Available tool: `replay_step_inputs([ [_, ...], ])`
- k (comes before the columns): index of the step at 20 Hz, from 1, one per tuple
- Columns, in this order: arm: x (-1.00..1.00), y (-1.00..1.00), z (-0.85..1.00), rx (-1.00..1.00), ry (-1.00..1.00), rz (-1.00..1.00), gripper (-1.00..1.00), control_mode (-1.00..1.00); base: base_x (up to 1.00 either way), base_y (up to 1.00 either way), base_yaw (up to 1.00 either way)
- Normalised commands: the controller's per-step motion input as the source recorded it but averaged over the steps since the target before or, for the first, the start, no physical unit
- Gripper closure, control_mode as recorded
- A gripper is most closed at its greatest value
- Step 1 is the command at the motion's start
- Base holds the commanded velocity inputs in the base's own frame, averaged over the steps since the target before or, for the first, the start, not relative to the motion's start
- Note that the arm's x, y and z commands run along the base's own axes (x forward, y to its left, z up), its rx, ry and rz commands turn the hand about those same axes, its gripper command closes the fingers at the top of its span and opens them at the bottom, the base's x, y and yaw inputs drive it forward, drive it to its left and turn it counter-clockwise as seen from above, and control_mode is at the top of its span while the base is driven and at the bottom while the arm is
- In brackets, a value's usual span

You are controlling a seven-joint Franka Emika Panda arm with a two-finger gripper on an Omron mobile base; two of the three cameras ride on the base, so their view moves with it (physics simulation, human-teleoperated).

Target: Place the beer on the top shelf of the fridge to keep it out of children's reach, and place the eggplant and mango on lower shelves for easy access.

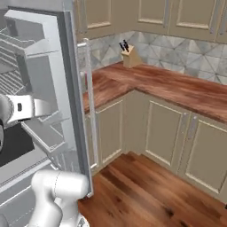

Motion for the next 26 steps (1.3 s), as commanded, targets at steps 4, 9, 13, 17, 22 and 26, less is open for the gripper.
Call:
replay_step_inputs([
  [4, 0.0, 0.0, 0.0, 0.0, 0.0, 0.0, -1.0, 1.0, -0.29, 0.2, -0.95],
  [9, 0.0, 0.0, 0.0, 0.0, 0.0, 0.0, -1.0, 1.0, -0.1, -0.05, -0.79],
  [13, 0.0, 0.0, 0.0, 0.0, 0.0, 0.0, -1.0, 1.0, 0.14, -0.57, -0.41],
  [17, 0.0, 0.0, 0.0, 0.0, 0.0, 0.0, -1.0, 1.0, 0.46, -0.86, -0.19],
  [22, 0.0, 0.0, 0.0, 0.0, 0.0, 0.0, -1.0, 1.0, 0.85, -0.79, 0.01],
  [26, 0.0, 0.0, 0.0, 0.0, 0.0, 0.0, -1.0, 1.0, 1.0, -0.09, 0.23],
])
